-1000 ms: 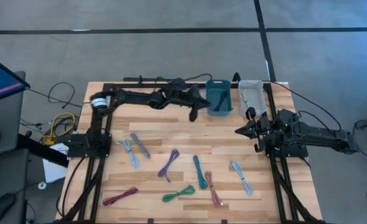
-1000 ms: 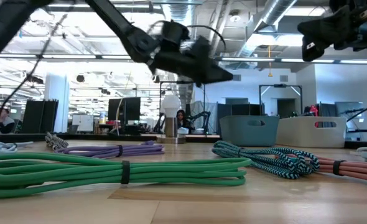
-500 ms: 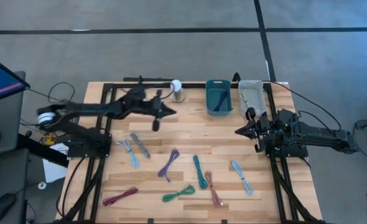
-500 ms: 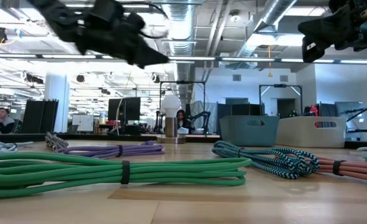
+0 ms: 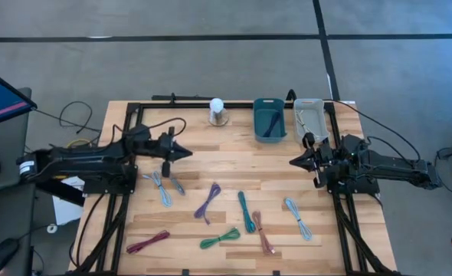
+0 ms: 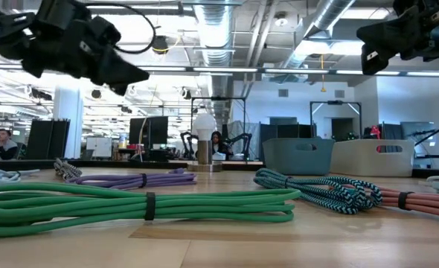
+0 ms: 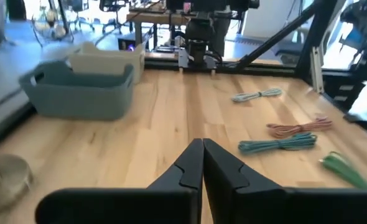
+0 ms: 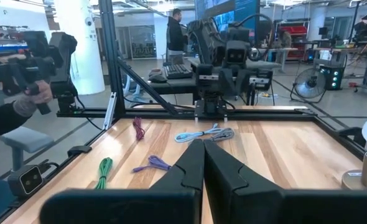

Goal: Pick & Place USB Port
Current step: Put the white charger cable into the gray bin

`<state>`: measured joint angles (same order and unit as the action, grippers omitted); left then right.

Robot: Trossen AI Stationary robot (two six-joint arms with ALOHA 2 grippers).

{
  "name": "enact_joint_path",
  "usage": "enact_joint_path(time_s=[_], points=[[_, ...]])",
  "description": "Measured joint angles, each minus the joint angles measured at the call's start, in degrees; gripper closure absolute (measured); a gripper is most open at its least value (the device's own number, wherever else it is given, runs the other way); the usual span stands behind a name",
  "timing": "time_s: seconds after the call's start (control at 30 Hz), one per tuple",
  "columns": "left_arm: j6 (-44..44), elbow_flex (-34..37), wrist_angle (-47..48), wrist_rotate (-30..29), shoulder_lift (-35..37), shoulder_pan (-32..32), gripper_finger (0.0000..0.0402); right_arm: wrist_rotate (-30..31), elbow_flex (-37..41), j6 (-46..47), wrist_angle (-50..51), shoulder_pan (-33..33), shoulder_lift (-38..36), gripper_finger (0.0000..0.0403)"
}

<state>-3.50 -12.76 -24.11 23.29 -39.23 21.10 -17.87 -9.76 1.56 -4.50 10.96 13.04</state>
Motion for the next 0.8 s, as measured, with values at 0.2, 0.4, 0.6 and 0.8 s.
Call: enact_joint_path(time_s=[0.2, 0.4, 0.6, 0.8], points=[[5.72, 0.38, 0.45, -0.11, 0.46, 0.01, 0.0387, 0.13, 0.0, 0.0, 0.07, 0.0, 0.02, 0.0402], [5.96, 0.39, 2.64, 0.46, 0.45, 0.01, 0.0389, 0.15, 0.01, 0.0, 1.22, 0.04, 0.02, 0.0402], [5.94, 0.38, 2.9, 0.79, 0.65, -0.38, 0.0389, 0.13, 0.02, 0.0, 1.87, 0.02, 0.02, 0.0402], [5.96, 0.38, 7.69, 0.87, 0.67, -0.59, 0.0389, 0.15, 0.02, 0.03, 3.41, 0.0, 0.02, 0.0402]])
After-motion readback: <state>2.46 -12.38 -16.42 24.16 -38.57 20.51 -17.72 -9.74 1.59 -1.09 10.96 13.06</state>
